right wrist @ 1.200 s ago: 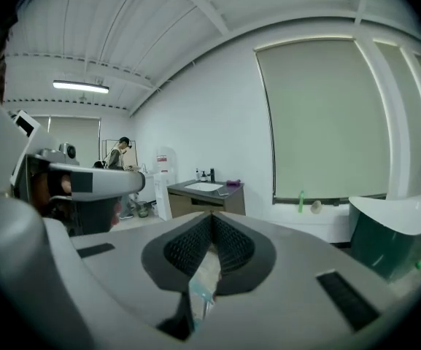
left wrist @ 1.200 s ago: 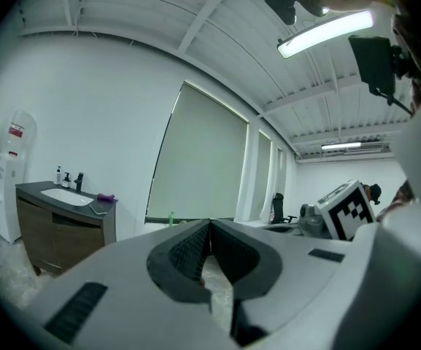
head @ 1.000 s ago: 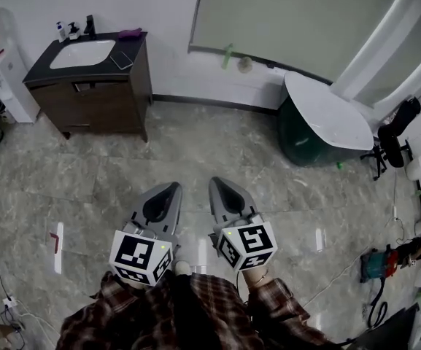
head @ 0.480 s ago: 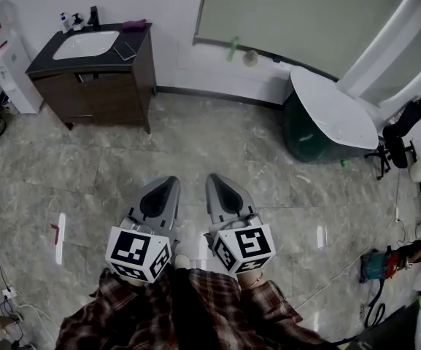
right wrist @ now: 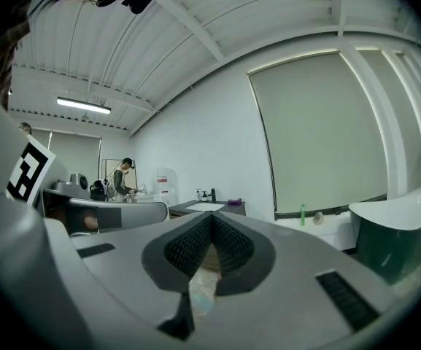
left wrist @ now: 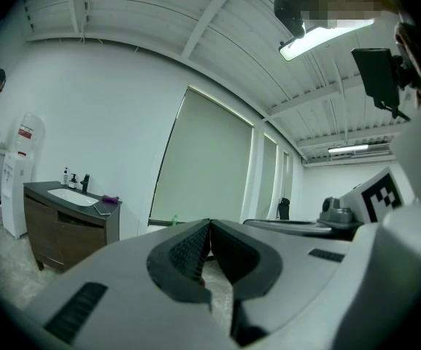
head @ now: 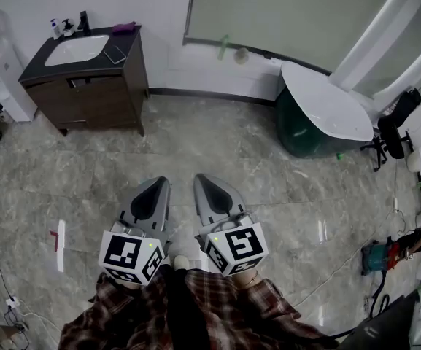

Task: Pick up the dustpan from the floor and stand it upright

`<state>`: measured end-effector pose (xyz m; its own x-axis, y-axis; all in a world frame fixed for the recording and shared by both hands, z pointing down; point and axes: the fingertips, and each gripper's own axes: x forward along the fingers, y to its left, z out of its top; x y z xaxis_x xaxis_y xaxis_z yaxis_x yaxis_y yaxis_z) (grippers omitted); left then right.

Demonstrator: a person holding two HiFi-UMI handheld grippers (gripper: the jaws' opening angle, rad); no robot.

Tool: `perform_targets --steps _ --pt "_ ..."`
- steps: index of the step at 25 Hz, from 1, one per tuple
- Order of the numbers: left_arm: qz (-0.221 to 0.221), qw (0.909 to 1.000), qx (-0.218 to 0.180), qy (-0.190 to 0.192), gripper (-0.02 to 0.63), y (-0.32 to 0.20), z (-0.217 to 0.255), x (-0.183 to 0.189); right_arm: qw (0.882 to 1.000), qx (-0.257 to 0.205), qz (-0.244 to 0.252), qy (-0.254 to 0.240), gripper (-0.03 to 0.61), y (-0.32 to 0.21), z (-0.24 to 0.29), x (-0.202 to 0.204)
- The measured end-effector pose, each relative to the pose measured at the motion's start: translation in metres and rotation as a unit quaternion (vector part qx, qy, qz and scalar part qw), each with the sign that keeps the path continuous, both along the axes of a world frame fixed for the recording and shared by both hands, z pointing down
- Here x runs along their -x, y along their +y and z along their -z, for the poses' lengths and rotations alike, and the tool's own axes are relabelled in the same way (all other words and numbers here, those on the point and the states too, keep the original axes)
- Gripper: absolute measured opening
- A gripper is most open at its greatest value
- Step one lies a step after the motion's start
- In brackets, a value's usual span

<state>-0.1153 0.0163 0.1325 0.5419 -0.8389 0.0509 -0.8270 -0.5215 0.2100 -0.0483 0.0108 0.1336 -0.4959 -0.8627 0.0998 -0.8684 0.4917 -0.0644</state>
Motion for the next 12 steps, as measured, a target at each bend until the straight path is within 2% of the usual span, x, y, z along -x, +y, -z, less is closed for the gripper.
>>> perform_targets --steps 6,12 --pt "0.006 1.0 0.006 0.001 0.011 0.003 -0.001 0.006 1.0 0.009 -0.002 -0.005 0.01 0.002 -0.004 -0.001" --pt "0.036 0.9993 0.002 0.002 0.011 -0.006 0.012 0.02 1.0 0.011 0.009 -0.013 0.01 -0.012 0.001 0.001"
